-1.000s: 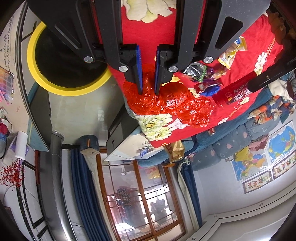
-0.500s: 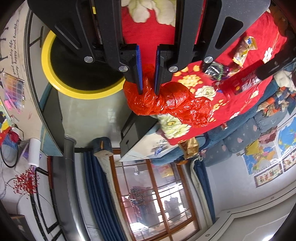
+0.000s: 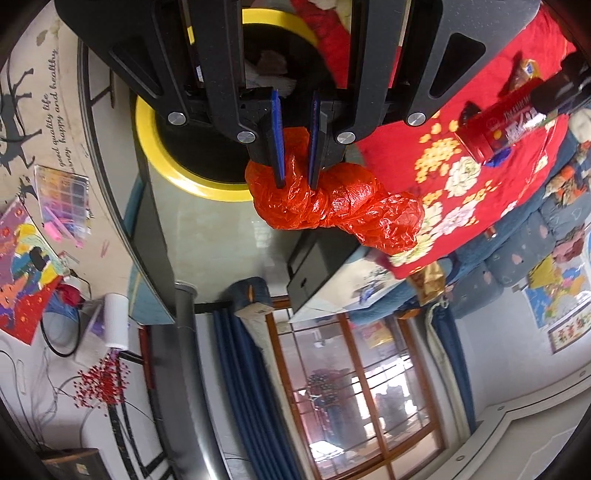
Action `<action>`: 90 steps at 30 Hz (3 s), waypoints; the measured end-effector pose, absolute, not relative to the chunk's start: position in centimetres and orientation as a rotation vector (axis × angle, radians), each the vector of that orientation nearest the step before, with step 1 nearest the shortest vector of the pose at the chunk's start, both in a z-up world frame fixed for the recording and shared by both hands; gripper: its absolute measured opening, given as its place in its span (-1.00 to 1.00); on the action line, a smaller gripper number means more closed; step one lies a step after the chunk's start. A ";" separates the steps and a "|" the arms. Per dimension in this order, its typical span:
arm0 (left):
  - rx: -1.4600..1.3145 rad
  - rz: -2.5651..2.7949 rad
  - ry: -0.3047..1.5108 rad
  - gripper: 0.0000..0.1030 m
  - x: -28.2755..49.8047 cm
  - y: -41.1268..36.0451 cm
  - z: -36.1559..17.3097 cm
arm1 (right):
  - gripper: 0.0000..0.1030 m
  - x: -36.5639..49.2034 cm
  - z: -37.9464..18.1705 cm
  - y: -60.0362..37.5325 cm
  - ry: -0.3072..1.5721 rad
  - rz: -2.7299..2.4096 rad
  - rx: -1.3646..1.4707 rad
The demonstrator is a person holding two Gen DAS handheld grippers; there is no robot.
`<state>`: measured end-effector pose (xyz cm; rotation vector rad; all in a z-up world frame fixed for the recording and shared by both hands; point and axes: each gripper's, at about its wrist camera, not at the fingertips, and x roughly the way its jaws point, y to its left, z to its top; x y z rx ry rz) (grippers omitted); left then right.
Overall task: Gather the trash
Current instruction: 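Carry the red bag and candy tube with both tools over the yellow-rimmed bin, then open both tools to drop the red bag and candy tube into the bin, then move both open tools back over the remaining wrappers on the bed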
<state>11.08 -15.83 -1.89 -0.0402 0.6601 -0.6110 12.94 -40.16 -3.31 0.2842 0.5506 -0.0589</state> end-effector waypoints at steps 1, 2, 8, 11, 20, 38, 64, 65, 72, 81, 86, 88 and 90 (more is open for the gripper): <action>-0.037 -0.622 0.671 -0.50 11.2 -16.4 -2.1 | -0.78 12.9 -3.4 -40.5 0.551 -0.065 0.288; -0.032 -0.629 0.676 -0.50 11.3 -16.9 -2.2 | -0.78 12.9 -3.6 -40.8 0.552 -0.069 0.291; 0.008 -0.658 0.686 -0.50 11.6 -19.3 -2.8 | -0.78 12.9 -4.3 -42.4 0.558 -0.107 0.313; 0.018 -0.667 0.695 -0.50 12.0 -20.3 -3.2 | -0.78 12.9 -4.6 -43.4 0.564 -0.123 0.327; 0.041 -0.668 0.703 -0.50 13.1 -22.5 -3.8 | -0.78 13.0 -6.2 -45.7 0.589 -0.167 0.362; 0.049 -0.653 0.759 -0.49 16.0 -24.5 -6.7 | -0.78 13.7 -9.6 -47.2 0.666 -0.213 0.389; -0.052 -0.545 0.699 0.79 15.1 -20.1 -5.0 | 0.22 13.9 -8.0 -44.5 0.634 -0.181 0.322; -0.052 -0.539 0.694 0.79 15.0 -19.9 -4.9 | 0.23 13.8 -7.9 -44.3 0.632 -0.178 0.320; -0.074 -0.511 0.677 0.79 14.4 -18.1 -4.2 | 0.29 13.8 -6.9 -42.9 0.622 -0.155 0.296; -0.103 -0.477 0.639 0.79 13.6 -15.9 -3.1 | 0.29 13.6 -5.5 -40.7 0.606 -0.120 0.262; -0.106 -0.447 0.618 0.79 13.1 -14.6 -2.7 | 0.29 13.5 -5.0 -39.4 0.602 -0.090 0.245; -0.106 -0.431 0.611 0.79 13.0 -14.1 -2.6 | 0.29 13.5 -4.9 -38.8 0.602 -0.079 0.240; -0.109 -0.417 0.605 0.79 12.9 -13.5 -2.5 | 0.30 13.5 -4.8 -38.1 0.602 -0.061 0.234</action>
